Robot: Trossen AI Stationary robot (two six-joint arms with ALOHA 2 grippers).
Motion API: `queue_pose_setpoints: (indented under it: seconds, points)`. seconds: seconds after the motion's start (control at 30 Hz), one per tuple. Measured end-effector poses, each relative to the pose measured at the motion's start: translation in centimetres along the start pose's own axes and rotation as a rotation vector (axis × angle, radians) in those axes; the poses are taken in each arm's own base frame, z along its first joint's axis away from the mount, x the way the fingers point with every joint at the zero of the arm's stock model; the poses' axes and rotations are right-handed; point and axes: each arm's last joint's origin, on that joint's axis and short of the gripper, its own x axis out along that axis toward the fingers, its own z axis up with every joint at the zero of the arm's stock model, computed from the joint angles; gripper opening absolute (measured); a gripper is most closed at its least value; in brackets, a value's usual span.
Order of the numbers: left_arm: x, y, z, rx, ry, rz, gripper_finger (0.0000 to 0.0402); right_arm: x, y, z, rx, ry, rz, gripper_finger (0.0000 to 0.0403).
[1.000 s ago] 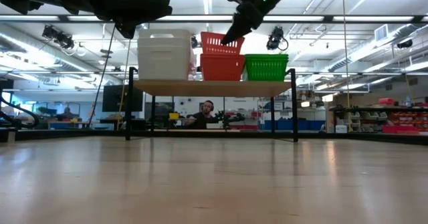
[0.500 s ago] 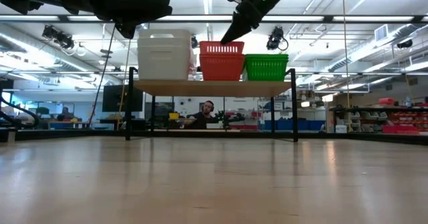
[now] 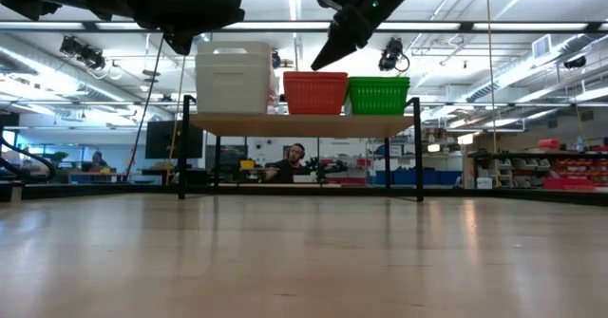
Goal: Stack baskets on shelf by color
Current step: Stack the orange bin on top of the orange bins on the shelf, then adjust the stacked orange bins
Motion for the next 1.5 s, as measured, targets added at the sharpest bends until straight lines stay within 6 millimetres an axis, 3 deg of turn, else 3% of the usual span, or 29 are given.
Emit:
queue_pose_setpoints:
  seconds: [0.53, 0.87, 1.23, 1.5]
  points:
    - [0.0, 0.0, 0.0, 0.0, 0.001, 0.0, 0.0121, 0.0, -0.2, 0.0, 0.004, 0.016, -0.058, 0.0091]
    - [0.0, 0.0, 0.0, 0.007, 0.0, 0.0, 0.0121, 1.3, 0.6, -1.3, 0.004, -0.007, -0.041, 0.0092]
    - [0.0, 0.0, 0.0, 0.016, 0.0, 0.0, 0.0121, 1.3, 0.4, -0.7, 0.007, -0.066, -0.064, 0.009]
    - [0.0, 0.0, 0.0, 0.014, -0.003, 0.0, 0.0121, 4.0, 0.9, -1.6, -0.003, -0.02, -0.037, 0.0086]
